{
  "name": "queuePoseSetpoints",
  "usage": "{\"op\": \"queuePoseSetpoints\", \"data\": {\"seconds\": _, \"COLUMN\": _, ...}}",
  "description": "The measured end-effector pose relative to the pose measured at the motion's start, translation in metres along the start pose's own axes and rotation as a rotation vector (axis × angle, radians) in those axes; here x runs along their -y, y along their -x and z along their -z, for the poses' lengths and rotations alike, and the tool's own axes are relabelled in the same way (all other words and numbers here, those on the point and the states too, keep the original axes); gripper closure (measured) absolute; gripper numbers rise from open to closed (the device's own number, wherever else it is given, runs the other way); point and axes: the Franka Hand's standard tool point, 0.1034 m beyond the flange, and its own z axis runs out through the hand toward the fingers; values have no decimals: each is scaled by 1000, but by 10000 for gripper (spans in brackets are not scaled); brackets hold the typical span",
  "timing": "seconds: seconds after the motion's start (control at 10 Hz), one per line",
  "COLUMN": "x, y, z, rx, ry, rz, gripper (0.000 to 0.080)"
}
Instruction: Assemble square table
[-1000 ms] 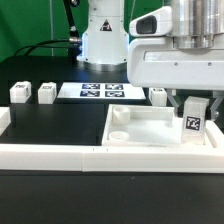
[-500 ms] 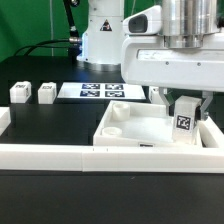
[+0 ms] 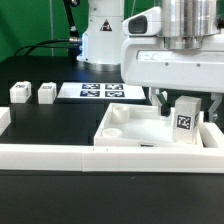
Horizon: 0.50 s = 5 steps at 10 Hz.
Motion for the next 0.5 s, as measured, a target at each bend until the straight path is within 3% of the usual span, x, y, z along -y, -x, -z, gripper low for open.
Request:
{"op": "queuePoseSetpoints", "data": {"seconds": 0.2, "x": 0, "y": 0, "z": 0, "rx": 0, "ry": 0, "rz": 0, "gripper": 159}}
{"op": "queuePoseSetpoints", "data": {"seconds": 0.5, "x": 0, "y": 0, "z": -1, "rx": 1, "ry": 1, "rz": 0, "gripper": 152}}
